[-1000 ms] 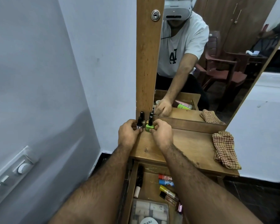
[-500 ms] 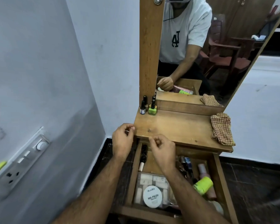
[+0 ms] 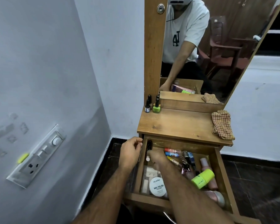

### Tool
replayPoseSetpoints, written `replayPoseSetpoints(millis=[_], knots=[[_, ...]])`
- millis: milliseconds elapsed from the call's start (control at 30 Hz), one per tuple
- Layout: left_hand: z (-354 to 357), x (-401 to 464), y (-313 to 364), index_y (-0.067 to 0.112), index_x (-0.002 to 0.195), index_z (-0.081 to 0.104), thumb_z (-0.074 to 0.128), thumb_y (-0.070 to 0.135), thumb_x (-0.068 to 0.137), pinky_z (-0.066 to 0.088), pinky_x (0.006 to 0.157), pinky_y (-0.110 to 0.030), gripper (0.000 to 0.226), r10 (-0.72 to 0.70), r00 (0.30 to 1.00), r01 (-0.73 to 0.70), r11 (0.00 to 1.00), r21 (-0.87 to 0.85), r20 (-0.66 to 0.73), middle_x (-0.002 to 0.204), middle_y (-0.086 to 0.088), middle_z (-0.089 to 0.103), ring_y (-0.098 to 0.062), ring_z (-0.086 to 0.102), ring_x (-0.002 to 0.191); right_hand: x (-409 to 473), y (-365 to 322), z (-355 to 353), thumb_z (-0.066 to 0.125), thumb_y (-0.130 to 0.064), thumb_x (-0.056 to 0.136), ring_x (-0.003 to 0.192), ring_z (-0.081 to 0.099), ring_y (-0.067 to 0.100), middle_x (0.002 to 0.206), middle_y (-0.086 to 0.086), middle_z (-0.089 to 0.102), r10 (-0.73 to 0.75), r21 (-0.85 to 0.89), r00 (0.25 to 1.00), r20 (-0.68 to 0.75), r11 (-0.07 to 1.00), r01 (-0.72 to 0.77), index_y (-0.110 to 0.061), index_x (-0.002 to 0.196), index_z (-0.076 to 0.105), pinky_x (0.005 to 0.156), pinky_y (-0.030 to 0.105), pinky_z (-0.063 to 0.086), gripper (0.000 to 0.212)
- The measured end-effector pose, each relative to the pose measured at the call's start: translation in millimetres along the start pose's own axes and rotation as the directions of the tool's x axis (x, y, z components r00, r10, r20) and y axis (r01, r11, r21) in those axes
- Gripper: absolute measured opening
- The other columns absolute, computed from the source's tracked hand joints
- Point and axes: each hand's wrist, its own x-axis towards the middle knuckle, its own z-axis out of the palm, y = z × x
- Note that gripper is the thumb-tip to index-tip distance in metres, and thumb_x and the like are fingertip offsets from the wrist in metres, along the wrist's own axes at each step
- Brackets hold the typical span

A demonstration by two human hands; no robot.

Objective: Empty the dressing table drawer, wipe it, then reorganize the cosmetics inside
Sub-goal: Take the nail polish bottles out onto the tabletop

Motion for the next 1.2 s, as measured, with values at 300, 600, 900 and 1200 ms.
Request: replayPoseSetpoints(millis=[300,600,900,1200], knots=[[17,14,16,0.017,0.114,0.072,0.062,0.010,0.093,0.051,0.085,-0.021,0.025,0.092,0.989,-0.110,0.981,0.157,0.119,0.103,0.004,0.073,-0.009,0.066,0.092,5,8,-21,0.066,-0.003,0.086,0.022,0.033,0.008,0.057,0.010,0.054,0.098,-0.222,0.989,0.106,0.972,-0.073,-0.004,0.079,0.055,0.030,0.014,0.022,0.013],[27,30,22,0.017,0.117,0.069,0.056,0.005,0.090,0.054,0.086,-0.038,0.033,0.108,0.948,-0.226,0.890,0.397,0.298,0.112,-0.006,0.071,-0.025,0.066,0.101,3,14,-29,0.068,0.005,0.078,0.025,0.030,0.008,0.039,0.000,0.039,0.006,-0.155,0.999,0.051,0.988,0.002,-0.008,0.060,0.050,0.031,0.014,0.020,0.028],[38,26,25,0.021,0.116,0.066,0.057,0.013,0.090,0.053,0.083,-0.039,0.028,0.141,0.942,-0.299,0.766,0.569,0.305,0.117,-0.001,0.063,-0.027,0.062,0.105,-1,27,-84,0.070,-0.034,0.078,0.069,0.062,0.017,0.069,-0.002,0.066,-0.220,-0.576,0.967,-0.127,0.810,0.108,-0.019,0.067,0.066,0.054,0.025,0.042,0.020],[45,16,39,0.016,0.109,0.070,0.056,0.004,0.092,0.052,0.073,-0.037,0.025,0.089,0.933,-0.341,0.530,0.776,0.349,0.114,-0.007,0.058,-0.027,0.066,0.097,-8,38,-81,0.060,-0.015,0.082,0.089,0.069,0.026,0.096,0.007,0.073,-0.366,-0.817,0.931,-0.010,0.539,0.203,-0.015,0.097,0.074,0.075,0.035,0.058,0.021]])
